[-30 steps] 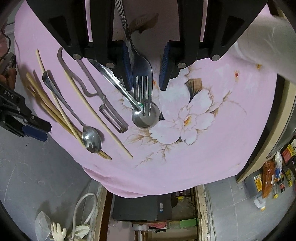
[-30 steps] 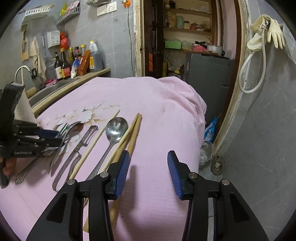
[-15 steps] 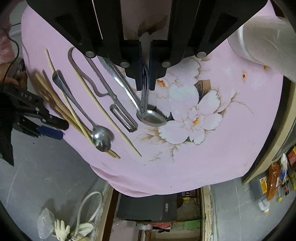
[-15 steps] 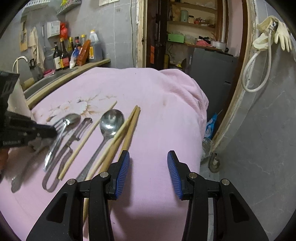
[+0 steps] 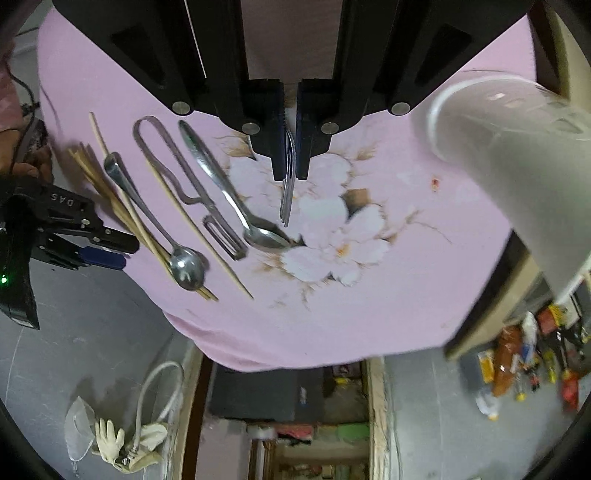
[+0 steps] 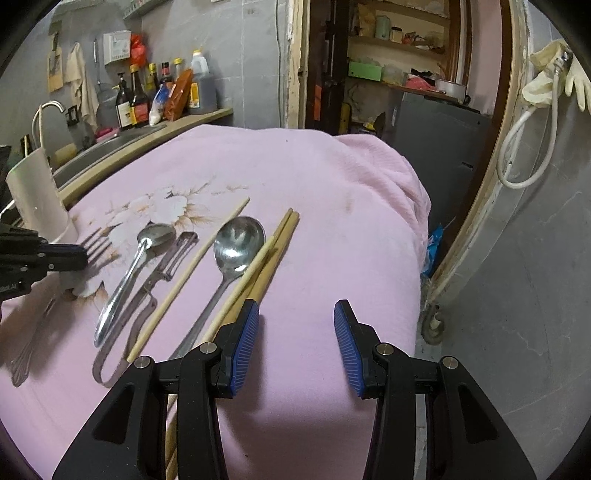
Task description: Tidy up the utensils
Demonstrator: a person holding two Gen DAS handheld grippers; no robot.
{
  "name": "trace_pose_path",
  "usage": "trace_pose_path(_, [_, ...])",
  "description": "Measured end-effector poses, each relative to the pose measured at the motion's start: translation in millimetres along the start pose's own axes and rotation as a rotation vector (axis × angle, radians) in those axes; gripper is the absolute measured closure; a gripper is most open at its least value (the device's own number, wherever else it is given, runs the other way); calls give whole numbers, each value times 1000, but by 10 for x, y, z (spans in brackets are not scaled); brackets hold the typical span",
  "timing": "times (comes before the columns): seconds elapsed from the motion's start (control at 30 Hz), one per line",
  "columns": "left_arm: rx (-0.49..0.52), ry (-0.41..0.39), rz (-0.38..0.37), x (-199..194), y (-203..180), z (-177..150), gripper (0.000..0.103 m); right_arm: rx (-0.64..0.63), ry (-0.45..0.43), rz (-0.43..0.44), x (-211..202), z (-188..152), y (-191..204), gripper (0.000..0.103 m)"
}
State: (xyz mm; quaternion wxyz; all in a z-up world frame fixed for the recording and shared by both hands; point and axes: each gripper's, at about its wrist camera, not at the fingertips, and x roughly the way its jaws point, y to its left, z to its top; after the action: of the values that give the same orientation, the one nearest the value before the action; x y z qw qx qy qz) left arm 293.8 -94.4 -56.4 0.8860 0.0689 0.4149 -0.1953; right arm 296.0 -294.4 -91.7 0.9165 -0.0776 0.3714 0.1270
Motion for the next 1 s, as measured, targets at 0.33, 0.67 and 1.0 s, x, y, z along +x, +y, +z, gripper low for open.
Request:
trace_pose_path(0.33, [-3,0,-36,115,-21,0,101,-31,34,-17,101,118,91,63])
trace_pose_path(0.67, [-30,-2,-80,115,33,7,101,-37,119,-31,378,245,95,64])
trace_pose_path(1.0, [-10,43,-84,169,-8,46,101,7,216,-7,611,480,-8,67])
